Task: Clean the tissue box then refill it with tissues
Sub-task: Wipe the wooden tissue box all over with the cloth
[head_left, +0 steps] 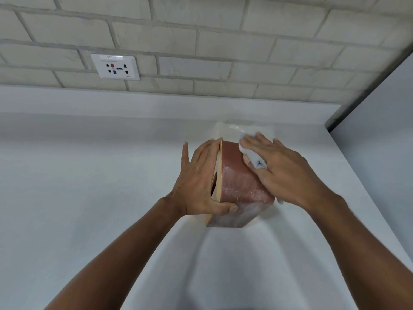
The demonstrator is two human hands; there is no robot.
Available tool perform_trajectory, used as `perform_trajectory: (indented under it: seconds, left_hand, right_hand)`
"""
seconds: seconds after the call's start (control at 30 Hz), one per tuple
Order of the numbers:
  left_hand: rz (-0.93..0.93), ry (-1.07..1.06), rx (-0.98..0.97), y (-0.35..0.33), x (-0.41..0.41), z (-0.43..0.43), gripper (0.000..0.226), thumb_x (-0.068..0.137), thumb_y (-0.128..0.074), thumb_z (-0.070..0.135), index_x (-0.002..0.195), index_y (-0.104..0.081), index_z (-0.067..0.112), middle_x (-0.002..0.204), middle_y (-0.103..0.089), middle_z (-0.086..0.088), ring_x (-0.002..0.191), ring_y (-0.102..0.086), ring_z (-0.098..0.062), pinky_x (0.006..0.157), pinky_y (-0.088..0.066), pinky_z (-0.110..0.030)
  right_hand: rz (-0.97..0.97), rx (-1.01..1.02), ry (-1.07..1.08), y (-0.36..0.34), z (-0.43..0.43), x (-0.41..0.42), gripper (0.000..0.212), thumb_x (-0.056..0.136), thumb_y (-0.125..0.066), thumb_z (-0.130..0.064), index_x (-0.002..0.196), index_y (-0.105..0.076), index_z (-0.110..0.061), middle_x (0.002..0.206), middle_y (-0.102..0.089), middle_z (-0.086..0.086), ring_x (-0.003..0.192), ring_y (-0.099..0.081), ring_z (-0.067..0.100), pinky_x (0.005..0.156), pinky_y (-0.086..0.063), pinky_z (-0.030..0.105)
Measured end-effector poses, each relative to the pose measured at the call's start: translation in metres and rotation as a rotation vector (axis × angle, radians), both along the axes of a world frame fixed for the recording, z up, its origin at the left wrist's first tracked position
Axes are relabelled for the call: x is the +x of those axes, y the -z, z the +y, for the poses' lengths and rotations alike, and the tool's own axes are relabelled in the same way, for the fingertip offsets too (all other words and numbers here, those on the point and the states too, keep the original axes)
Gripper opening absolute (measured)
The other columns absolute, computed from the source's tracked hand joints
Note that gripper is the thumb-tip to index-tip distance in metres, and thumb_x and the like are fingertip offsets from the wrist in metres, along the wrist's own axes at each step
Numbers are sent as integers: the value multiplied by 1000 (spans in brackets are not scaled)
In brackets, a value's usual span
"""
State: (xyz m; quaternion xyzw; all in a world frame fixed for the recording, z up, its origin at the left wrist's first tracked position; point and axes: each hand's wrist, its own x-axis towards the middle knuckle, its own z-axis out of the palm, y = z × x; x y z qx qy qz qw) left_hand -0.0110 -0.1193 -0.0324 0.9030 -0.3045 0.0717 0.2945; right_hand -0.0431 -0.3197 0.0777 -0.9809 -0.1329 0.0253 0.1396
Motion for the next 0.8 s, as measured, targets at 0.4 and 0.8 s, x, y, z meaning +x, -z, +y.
perform_trajectory:
  seconds: [0.4,0.8]
  left_hand:
    - [38,13,-44,-3,-2,1,148,64,-24,108,164,-19,-1,168,-30,-12,157,-22,-27,124,1,-72]
    - [258,111,-278,-8,2,-1,135,62,-75,72,161,-20,0,160,-40,-8,147,-41,-26,119,-38,-51]
  right_hand:
    - [27,16,-207,4,8,-17,70,82,-27,-29,152,-27,-29,158,-18,-18,147,-8,-4,121,-4,23]
    - [11,109,-124,7,1,-5,60,97,-48,-13,150,-33,-34,155,-22,-23,145,-9,-9,122,-10,28]
